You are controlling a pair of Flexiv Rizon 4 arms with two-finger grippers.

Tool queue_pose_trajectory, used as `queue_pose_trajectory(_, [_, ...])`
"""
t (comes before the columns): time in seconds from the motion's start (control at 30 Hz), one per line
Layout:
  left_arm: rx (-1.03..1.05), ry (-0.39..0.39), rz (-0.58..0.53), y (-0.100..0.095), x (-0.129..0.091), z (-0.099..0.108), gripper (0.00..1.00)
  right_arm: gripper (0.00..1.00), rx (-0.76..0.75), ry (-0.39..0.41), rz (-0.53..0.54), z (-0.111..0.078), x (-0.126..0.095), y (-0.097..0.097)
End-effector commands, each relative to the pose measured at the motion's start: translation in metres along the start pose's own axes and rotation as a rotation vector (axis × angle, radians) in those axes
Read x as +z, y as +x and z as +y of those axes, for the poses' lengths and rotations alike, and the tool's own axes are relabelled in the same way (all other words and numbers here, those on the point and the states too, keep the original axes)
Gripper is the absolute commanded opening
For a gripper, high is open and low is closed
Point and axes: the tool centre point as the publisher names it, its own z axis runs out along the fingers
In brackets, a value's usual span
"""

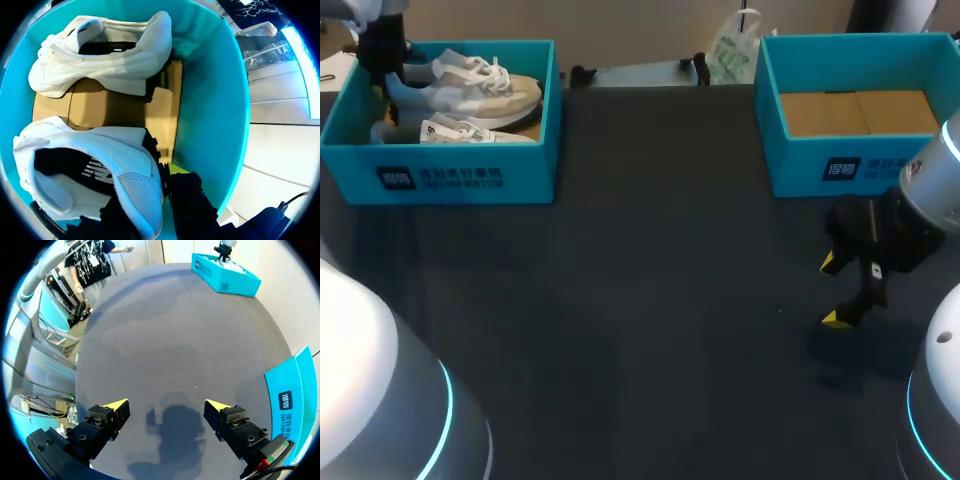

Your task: Take the shoe out of the shoebox, open the shoe tongue, remove and reinsert the insole, then place the shoe into the shoebox

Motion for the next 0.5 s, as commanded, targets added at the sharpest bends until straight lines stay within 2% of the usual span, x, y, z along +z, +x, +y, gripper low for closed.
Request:
queue_pose_trajectory(0.03, [0.013, 0.008, 0.000, -0.004, -0.001, 0.004, 0.00, 1.00, 0.000, 0.001, -0.002, 0.000, 0.000, 0.001])
queue_pose_trajectory(0.5, [0.015, 0.020, 0.010, -0.014, 0.012, 0.013, 0.00, 1.00, 0.000, 0.001, -0.002, 0.000, 0.000, 0.001])
